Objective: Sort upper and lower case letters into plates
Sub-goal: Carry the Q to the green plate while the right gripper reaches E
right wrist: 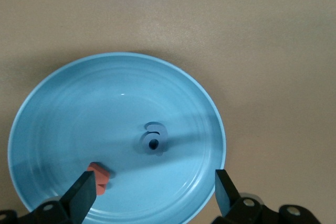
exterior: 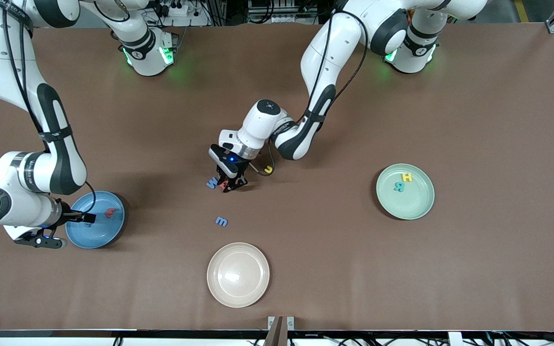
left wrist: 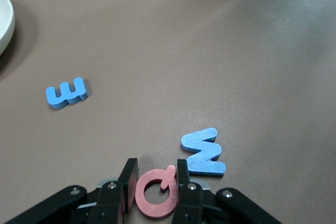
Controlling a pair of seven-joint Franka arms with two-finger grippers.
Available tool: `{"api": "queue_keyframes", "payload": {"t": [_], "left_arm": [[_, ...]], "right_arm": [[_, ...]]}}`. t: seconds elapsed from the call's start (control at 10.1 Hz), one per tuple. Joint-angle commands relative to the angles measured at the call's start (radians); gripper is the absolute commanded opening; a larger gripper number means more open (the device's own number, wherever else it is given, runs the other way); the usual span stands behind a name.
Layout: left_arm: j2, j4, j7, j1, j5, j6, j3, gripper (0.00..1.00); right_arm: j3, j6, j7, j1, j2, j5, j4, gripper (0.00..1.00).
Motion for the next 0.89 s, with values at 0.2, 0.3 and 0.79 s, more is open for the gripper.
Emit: {"api": "queue_keyframes", "payload": {"t": [0.2, 0.3, 0.79], "left_arm": [[-0.041, 0.016, -0.008, 0.000, -0.038, -0.128, -0.002, 0.16], [-0.058, 0.016, -0.007, 0.002, -0.041, -0.162, -0.002, 0.16], [-0.186, -0.008, 0.035, 0.090, -0.037, -0.400, -0.046, 0.13]], "right_arm": [[0.005, -0.035, 0.028, 0.076, -0.009, 0.030, 0.002, 1.00], [0.005, -0.036, 0.039, 0.086, -0.009, 0.030, 0.002, 1.00], [0.059, -0.041, 0.035, 0.089, -0.013, 0.030, 0.008, 1.00]]}}
